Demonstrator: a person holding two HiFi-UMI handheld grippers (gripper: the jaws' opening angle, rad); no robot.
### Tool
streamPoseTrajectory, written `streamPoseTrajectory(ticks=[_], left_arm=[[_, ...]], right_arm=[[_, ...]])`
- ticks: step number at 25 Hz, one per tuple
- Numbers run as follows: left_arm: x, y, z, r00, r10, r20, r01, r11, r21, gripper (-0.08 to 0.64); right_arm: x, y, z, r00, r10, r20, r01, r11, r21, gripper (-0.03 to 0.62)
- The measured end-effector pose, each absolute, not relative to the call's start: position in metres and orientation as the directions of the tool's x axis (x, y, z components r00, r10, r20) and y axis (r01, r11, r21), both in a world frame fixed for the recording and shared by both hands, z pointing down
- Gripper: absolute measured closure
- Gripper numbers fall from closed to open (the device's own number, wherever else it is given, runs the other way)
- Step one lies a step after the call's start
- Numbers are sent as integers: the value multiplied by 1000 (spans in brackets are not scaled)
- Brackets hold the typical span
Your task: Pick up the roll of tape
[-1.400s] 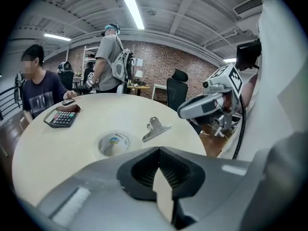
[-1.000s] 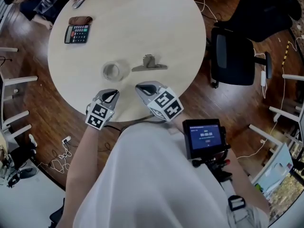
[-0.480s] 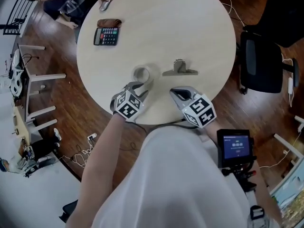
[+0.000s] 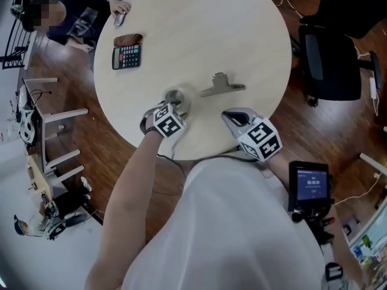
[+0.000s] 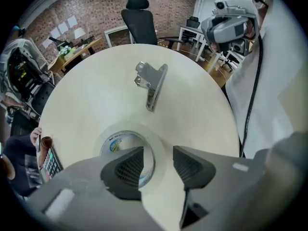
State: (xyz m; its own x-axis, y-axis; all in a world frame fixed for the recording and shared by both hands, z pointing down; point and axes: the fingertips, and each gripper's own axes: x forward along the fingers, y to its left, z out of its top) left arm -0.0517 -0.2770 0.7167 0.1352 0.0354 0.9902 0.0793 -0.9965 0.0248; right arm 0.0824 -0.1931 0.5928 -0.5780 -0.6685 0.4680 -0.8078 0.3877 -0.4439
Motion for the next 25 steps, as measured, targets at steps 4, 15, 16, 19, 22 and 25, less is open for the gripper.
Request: streamPoseTrajectory(ticks=[4, 15, 16, 19, 22, 25], left_arm=[[-52, -275, 727, 77, 40, 996, 153, -988, 27, 384], [-58, -279, 746, 14, 37, 999, 108, -993, 35, 442], [-60, -282, 746, 5, 31, 1000, 98, -995, 30, 444], [-62, -281, 741, -6, 19, 1000, 78, -997, 20, 449], [-59, -265, 734, 20, 28, 999, 69, -997, 26, 454], [-54, -251, 719, 107, 37, 994, 0, -999, 37, 457]], right_arm=[[92, -187, 597, -556, -682, 474, -819, 353, -453, 584], [100, -180, 602, -538, -688, 487, -828, 322, -459, 584], [100, -182, 604, -540, -688, 486, -826, 322, -463, 584], [99, -185, 604, -556, -679, 479, -816, 337, -469, 584], [98, -185, 601, -576, -666, 473, -805, 364, -468, 584], [91, -189, 595, -604, -650, 462, -789, 402, -465, 584]])
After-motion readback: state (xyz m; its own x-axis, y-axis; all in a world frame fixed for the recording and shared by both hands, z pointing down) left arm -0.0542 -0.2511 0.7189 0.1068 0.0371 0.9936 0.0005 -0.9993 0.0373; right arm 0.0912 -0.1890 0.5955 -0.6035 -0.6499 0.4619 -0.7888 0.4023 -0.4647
